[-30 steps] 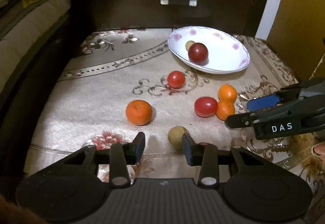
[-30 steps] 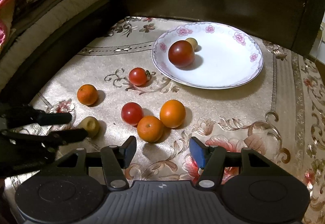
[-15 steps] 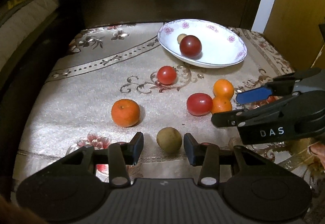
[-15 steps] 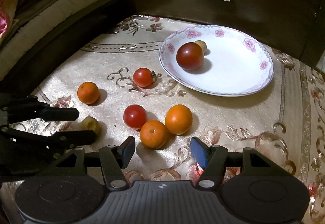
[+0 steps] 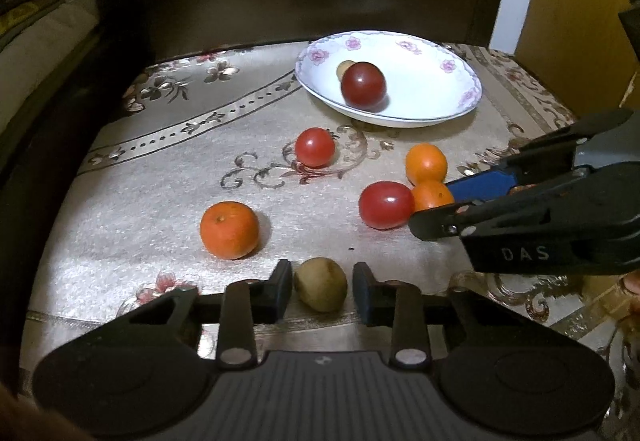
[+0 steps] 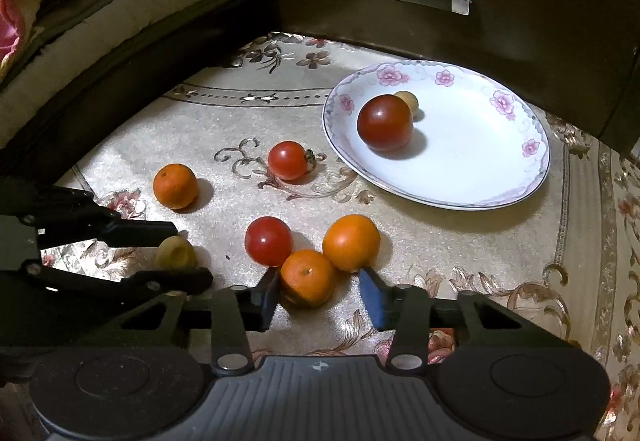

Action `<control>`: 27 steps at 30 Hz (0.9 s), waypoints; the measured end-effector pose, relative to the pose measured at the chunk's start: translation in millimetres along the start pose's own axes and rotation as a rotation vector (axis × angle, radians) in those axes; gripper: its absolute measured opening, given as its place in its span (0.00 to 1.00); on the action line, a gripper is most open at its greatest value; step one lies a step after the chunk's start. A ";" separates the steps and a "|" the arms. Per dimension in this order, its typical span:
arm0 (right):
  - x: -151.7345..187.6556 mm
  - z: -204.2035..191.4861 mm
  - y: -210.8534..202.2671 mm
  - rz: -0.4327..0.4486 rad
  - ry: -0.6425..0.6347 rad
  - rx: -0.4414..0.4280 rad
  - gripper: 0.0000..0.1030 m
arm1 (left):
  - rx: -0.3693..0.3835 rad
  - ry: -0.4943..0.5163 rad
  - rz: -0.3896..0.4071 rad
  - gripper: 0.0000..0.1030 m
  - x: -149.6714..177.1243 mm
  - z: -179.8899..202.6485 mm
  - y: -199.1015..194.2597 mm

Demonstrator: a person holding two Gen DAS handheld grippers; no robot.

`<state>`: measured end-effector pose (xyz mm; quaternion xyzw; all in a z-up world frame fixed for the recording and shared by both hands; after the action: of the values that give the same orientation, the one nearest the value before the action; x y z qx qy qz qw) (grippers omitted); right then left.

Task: Organize fruits
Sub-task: 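Grasp the brown round fruit with the left tool while the right tool grasps an orange tangerine, then carry the brown fruit and tangerine in both tools over the white bowl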

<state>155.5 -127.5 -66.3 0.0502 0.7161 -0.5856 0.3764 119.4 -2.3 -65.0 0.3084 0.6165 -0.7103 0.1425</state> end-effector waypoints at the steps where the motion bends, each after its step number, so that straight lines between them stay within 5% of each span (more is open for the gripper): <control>1: -0.2 -0.6 0.0 -0.007 0.001 -0.014 0.25 | 0.005 0.004 -0.001 0.33 0.2 0.8 -0.3; 27: 4.0 -5.3 -4.2 -0.041 -0.033 -0.012 0.27 | 0.035 0.051 0.003 0.33 5.0 11.4 -2.8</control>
<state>148.0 -125.6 -65.1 0.0238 0.7143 -0.5896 0.3764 110.9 -11.9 -65.3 0.3297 0.6069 -0.7128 0.1221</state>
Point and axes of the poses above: each gripper's, at about its wrist camera, not at the fingertips, and y roughly the way its jaws point, z to its right, x to its underside, the point moved 4 cm from there along y, roughly the way its jaws point, and after that the axes turned 2 degrees about -y, right-handed, at the moved point
